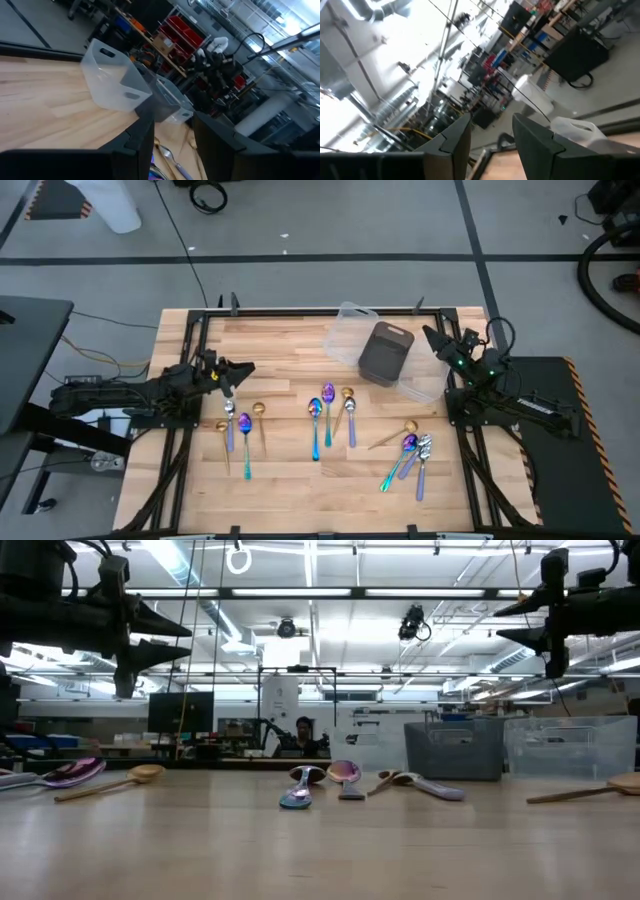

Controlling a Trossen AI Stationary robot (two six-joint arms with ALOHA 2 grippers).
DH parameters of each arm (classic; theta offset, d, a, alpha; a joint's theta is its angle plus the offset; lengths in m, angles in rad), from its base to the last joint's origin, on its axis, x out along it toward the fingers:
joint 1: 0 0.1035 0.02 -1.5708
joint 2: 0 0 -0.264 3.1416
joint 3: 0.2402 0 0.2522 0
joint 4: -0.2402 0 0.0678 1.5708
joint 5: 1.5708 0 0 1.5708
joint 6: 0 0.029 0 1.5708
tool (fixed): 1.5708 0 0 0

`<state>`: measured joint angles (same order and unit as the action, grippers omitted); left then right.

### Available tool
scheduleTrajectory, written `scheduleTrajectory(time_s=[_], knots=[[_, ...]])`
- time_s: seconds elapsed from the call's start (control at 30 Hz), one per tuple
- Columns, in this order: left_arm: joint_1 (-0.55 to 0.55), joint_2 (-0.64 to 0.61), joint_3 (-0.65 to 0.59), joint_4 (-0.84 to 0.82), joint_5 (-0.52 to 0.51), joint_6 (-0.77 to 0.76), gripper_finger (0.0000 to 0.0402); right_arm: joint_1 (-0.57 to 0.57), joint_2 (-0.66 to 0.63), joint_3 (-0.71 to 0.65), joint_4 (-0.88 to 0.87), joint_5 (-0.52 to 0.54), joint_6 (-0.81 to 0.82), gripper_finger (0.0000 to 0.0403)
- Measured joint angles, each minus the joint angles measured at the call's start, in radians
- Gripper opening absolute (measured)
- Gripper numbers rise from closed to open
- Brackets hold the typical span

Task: Sort silverware by color (type)
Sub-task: Put the purple spoon into the right transparent bin

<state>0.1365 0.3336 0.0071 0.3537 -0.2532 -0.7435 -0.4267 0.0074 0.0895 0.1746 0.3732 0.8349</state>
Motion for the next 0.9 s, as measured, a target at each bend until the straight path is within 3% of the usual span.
scheduleTrajectory(time_s=[0.13,0.3,0.43,0.67,0.9], knots=[[-0.021,0.000,0.000,0.028,0.032,0.007,0.0142,0.000,0.000,0.000,0.036,-0.005,-0.014,0.0155],[-0.074,0.000,0.000,0.196,0.033,0.109,0.0142,-0.001,0.000,0.000,0.089,-0.002,-0.074,0.0155],[-0.110,0.000,0.009,0.308,0.037,0.234,0.0142,-0.001,0.027,0.009,0.168,-0.165,-0.203,0.0155],[-0.123,0.066,0.080,0.296,-0.033,0.360,0.0142,0.014,0.222,0.132,0.003,-0.287,-0.290,0.0155],[-0.101,0.185,0.192,0.241,-0.057,0.415,0.0142,0.086,0.457,0.266,-0.197,-0.296,-0.341,0.0155]])
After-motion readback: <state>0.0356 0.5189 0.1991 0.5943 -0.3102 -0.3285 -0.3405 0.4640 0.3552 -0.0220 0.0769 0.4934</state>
